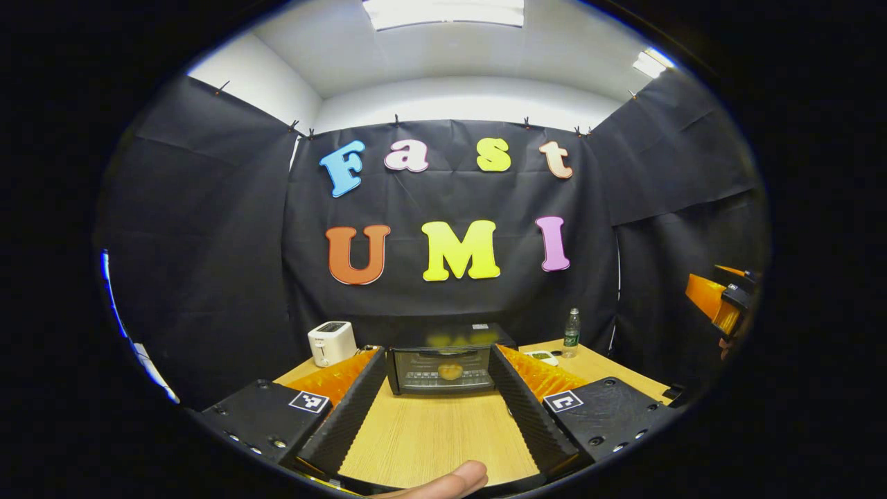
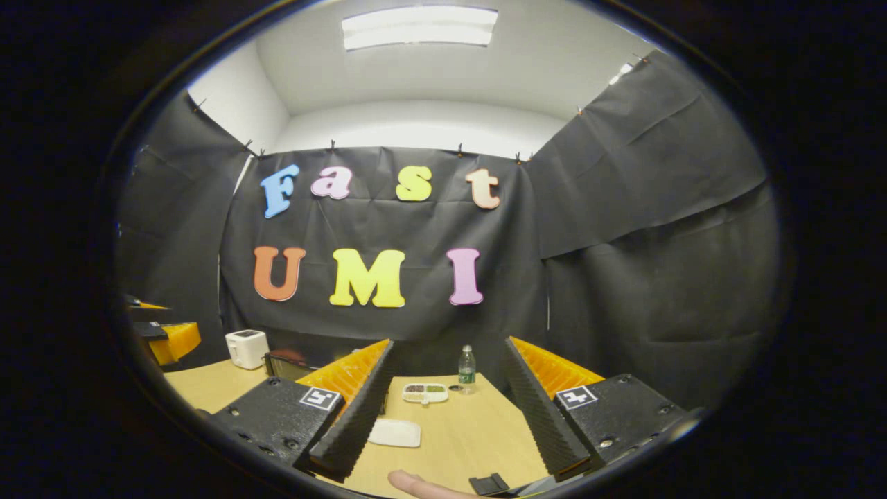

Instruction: Open the electric oven with the left hand, put the food in, and close the electric oven.

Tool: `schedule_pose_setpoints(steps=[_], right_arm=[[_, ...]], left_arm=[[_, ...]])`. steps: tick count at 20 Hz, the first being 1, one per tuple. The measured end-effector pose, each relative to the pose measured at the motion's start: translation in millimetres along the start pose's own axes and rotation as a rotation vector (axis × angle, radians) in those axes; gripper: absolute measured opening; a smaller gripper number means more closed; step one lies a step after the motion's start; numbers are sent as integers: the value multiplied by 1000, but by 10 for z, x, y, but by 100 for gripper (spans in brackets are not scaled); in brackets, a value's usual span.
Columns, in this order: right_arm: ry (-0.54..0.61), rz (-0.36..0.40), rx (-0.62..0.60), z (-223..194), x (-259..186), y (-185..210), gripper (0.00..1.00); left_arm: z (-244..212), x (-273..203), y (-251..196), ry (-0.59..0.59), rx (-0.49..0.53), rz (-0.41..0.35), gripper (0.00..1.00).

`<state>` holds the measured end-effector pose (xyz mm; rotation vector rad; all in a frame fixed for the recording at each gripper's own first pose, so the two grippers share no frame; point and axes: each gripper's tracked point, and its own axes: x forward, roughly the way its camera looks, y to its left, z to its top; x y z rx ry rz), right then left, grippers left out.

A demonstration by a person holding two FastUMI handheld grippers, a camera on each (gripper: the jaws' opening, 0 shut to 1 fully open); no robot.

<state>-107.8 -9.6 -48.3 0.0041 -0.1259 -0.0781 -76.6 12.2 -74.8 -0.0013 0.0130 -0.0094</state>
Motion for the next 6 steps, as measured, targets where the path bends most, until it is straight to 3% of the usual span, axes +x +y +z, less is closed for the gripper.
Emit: schedule_pose_setpoints(steps=[6], right_arm=[[0, 5, 11, -4, 55, 21, 94]], left_arm=[[83, -8, 77, -21, -19, 20, 96]])
